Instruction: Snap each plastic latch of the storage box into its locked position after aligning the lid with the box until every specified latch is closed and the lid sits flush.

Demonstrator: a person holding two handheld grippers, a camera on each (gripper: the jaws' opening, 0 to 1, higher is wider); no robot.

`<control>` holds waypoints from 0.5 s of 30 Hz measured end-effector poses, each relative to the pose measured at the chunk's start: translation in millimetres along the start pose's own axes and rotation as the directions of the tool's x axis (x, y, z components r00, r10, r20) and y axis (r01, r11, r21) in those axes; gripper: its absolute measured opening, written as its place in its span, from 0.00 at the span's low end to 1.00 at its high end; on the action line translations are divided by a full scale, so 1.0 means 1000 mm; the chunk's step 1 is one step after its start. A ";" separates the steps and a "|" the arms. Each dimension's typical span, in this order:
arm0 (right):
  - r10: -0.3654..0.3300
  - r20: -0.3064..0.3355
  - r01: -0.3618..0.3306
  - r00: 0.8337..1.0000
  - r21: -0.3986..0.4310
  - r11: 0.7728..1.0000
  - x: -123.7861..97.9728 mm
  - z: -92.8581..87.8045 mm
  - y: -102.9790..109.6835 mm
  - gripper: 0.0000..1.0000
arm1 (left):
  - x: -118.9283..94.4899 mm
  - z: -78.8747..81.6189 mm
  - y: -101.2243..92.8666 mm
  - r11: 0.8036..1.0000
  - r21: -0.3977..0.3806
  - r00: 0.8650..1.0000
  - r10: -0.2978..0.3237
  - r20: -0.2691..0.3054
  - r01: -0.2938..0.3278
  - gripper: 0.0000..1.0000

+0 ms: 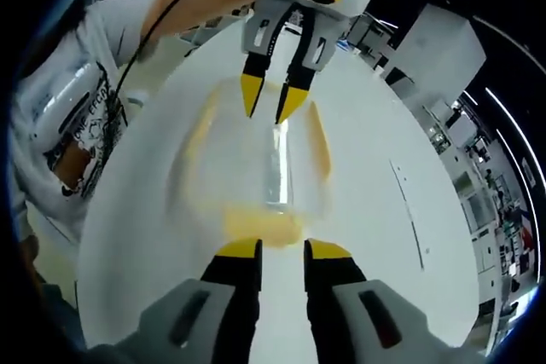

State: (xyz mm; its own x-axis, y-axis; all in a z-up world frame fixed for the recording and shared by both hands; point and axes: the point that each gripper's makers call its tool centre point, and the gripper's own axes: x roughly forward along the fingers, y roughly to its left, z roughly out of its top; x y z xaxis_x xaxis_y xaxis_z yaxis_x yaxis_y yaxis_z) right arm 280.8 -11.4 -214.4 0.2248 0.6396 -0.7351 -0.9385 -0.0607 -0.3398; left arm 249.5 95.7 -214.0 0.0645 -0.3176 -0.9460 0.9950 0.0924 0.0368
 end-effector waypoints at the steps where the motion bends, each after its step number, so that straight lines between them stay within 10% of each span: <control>1: 0.000 0.004 0.000 1.000 0.002 1.000 0.000 -0.003 0.000 0.18 | 0.001 0.001 0.000 1.000 0.006 1.000 -0.008 -0.026 0.008 0.15; 15: 0.028 0.161 -0.041 0.987 0.080 0.996 -0.006 0.004 0.007 0.07 | 0.004 0.006 -0.002 1.000 -0.018 0.998 -0.024 -0.063 0.023 0.12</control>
State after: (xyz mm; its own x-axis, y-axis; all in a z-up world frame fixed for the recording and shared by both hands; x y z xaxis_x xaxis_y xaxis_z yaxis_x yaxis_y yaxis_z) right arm 271.7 -12.2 -210.0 0.1537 0.7529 -0.6400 -0.9649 -0.0251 -0.2613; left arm 247.9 88.1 -216.2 0.0357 -0.2598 -0.9650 0.9947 0.1024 0.0092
